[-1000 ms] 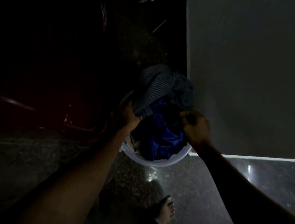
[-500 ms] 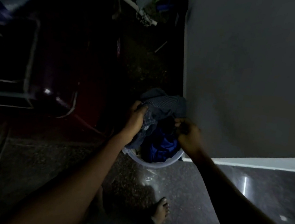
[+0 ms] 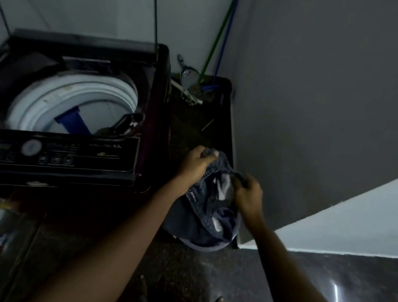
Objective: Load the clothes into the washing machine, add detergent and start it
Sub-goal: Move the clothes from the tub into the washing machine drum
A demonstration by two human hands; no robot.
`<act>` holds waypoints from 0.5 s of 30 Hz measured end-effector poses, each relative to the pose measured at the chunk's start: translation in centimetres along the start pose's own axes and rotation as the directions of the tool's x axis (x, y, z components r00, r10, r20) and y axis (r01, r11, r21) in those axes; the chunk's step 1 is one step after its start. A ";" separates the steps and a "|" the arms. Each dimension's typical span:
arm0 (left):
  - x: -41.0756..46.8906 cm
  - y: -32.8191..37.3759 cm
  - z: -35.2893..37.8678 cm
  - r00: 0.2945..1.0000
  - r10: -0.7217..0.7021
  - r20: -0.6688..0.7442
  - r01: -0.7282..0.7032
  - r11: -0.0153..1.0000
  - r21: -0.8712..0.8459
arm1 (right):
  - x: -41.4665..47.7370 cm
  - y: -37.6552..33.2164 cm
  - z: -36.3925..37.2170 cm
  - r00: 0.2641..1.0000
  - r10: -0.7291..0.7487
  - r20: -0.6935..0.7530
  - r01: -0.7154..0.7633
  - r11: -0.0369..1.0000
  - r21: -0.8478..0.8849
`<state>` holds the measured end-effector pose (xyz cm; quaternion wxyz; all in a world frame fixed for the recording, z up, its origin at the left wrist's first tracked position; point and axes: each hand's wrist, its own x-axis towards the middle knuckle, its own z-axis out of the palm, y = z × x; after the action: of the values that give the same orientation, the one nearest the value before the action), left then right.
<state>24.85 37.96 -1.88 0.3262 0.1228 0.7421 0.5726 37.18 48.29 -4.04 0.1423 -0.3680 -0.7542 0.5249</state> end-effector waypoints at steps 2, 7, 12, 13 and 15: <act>-1.3 0.9 -0.8 1.000 0.017 -0.003 -0.016 0.991 0.132 | 0.6 -2.9 -1.4 0.996 -0.050 -0.077 0.052 0.998 0.028; -3.2 1.3 -2.1 0.991 0.127 0.040 -0.129 0.833 0.538 | 1.3 -10.3 -3.9 0.986 -0.075 -0.151 0.103 0.977 0.188; -5.1 2.4 -0.8 0.959 0.261 -0.108 -0.228 0.940 0.255 | 1.0 -15.9 -4.4 0.984 -0.025 -0.177 0.102 0.894 0.436; -5.7 2.7 -0.4 0.945 0.299 -0.130 -0.273 0.943 0.189 | 1.0 -16.8 -4.5 0.987 -0.016 -0.160 0.095 0.863 0.496; -6.1 3.4 0.1 0.897 0.401 -0.184 -0.358 0.906 0.226 | 0.8 -18.5 -4.5 0.992 -0.031 -0.119 0.096 0.804 0.587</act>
<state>28.91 35.70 3.41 0.1081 0.2297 0.7862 0.5634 31.82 48.68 14.25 0.3061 -0.3066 -0.5567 0.7088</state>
